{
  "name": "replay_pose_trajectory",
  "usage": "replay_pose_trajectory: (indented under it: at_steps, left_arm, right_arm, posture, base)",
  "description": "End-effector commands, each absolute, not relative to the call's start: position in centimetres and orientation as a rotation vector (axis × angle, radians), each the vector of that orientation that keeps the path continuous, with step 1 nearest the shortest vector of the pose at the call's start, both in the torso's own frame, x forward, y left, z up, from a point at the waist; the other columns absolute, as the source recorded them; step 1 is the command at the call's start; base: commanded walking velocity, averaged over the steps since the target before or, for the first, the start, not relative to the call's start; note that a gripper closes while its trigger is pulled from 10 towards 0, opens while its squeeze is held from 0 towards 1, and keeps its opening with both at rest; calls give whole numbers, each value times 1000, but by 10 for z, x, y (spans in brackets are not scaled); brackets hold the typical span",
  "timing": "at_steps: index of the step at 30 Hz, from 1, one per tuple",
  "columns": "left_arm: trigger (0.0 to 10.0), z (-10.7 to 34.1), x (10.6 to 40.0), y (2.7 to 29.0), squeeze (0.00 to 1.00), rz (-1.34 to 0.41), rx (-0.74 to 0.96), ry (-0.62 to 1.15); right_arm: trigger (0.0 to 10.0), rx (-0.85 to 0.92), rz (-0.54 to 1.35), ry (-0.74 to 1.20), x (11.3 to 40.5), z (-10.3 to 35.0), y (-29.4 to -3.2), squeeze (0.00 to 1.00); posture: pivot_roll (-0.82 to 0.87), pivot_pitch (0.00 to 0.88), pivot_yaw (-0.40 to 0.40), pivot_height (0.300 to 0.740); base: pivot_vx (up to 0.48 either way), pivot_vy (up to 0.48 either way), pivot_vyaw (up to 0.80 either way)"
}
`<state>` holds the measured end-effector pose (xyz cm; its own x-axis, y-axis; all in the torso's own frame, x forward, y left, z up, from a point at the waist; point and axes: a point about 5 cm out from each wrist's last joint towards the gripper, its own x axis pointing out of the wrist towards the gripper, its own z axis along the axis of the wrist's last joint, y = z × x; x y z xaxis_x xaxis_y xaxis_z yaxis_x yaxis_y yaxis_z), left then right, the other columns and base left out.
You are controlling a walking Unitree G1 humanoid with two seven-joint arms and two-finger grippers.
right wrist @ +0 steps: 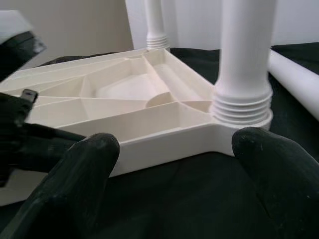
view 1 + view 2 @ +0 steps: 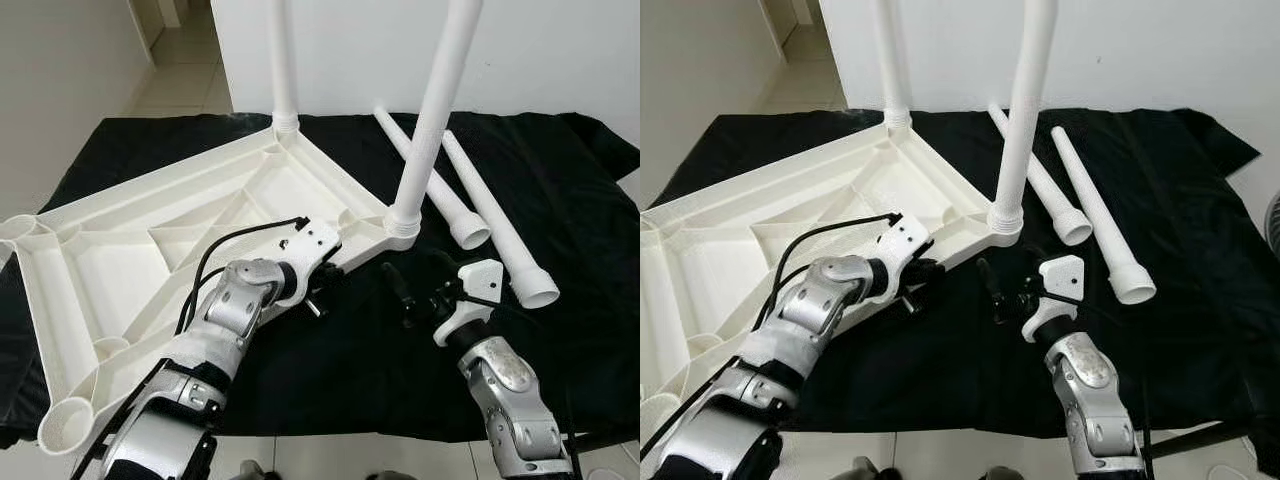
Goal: Building children table
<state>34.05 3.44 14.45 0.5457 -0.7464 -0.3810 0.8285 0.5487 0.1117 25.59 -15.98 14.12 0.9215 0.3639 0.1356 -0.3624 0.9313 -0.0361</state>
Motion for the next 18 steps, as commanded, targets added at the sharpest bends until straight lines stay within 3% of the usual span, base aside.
replay_pose_trajectory:
  at_steps: [1, 4, 5, 6, 7, 9, 10, 12, 13, 18]
  left_arm:
    - [39, 161, 358, 39, 0, -583, 302, 169]
    - [0, 168, 361, 27, 0, -601, 300, 142]
    - [784, 171, 363, 23, 0, -604, 297, 136]
    - [784, 171, 363, 23, 0, -604, 297, 136]
    - [0, 174, 366, 18, 0, -610, 294, 126]
    - [0, 180, 369, 12, 0, -611, 288, 109]
    - [3686, 186, 372, 7, 0, -609, 285, 94]
    - [3686, 190, 373, 4, 0, -608, 283, 85]
    - [10000, 195, 375, 0, 0, -611, 280, 69]
    - [10000, 204, 376, -6, 0, -623, 270, 12]
  right_arm:
    - [10000, -3, 376, -131, 256, 139, -157, 0]
    - [10000, -1, 378, -130, 256, 138, -156, 0]
    - [10000, -2, 379, -130, 256, 138, -155, 0]
    - [10000, -2, 379, -130, 256, 138, -155, 0]
    - [10000, -2, 379, -130, 256, 138, -155, 0]
    - [10000, -3, 377, -130, 256, 139, -155, 0]
    - [10000, -2, 376, -131, 257, 139, -155, 0]
    - [10000, -1, 374, -132, 257, 139, -154, 0]
    - [10000, -1, 373, -133, 257, 140, -154, 0]
    - [10000, -2, 369, -135, 256, 140, -154, 0]
  posture:
    - [-166, 47, 75, 740]
    - [-166, 47, 75, 740]
    - [-164, 57, 77, 740]
    - [-164, 57, 77, 740]
    - [-164, 57, 77, 740]
    - [-167, 64, 79, 740]
    - [-167, 64, 79, 740]
    - [-171, 66, 79, 740]
    - [-171, 66, 79, 740]
    - [-175, 68, 82, 740]
  base:
    - [0, 0, 0]
    - [0, 0, 0]
    - [0, 0, 0]
    - [0, 0, 0]
    - [0, 0, 0]
    - [0, 0, 0]
    - [0, 0, 0]
    - [0, 0, 0]
    - [0, 0, 0]
    - [0, 0, 0]
